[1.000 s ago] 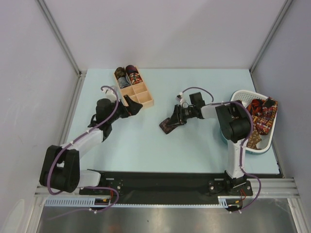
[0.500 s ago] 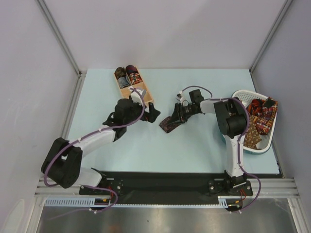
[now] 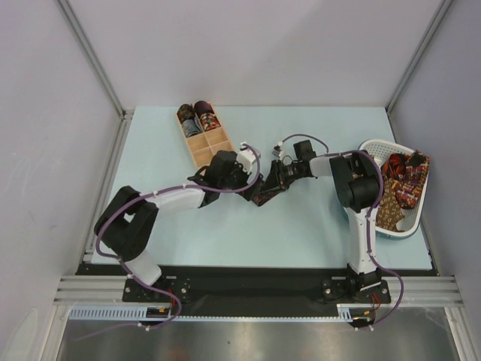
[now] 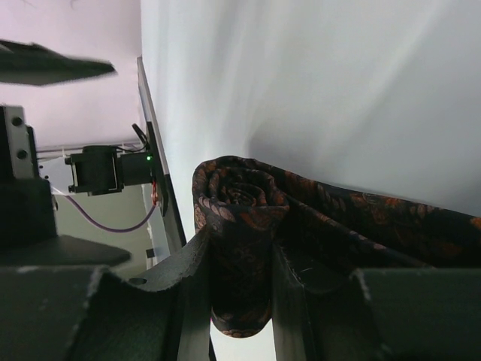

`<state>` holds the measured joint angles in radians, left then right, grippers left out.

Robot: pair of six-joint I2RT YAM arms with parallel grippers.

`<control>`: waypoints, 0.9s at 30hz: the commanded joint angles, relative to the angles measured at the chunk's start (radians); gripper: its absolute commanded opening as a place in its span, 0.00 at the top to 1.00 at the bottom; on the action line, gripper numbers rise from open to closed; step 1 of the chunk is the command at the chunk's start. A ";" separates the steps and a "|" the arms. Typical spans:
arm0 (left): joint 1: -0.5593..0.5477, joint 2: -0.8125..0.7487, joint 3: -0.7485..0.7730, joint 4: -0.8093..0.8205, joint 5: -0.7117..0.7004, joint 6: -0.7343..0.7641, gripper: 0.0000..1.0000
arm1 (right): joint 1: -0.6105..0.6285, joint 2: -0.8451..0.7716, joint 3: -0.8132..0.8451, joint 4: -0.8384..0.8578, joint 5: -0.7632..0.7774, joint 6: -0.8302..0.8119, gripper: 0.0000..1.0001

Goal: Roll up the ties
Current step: Roll the tie

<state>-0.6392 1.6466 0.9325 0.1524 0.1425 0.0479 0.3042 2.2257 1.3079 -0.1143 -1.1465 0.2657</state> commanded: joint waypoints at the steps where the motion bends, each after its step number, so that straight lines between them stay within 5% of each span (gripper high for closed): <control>1: -0.042 0.038 0.054 -0.014 0.031 0.085 0.00 | 0.010 0.052 -0.050 0.030 0.108 -0.028 0.78; 22: -0.106 0.300 0.327 -0.247 0.023 0.187 0.00 | 0.013 0.048 -0.113 0.146 0.090 0.024 0.78; 27: -0.112 0.338 0.359 -0.321 0.025 0.201 0.09 | 0.010 0.045 -0.121 0.156 0.091 0.030 0.78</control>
<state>-0.7418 1.9602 1.2339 -0.1020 0.1608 0.2123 0.2943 2.2257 1.2316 0.0647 -1.1900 0.3408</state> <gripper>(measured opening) 0.929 0.348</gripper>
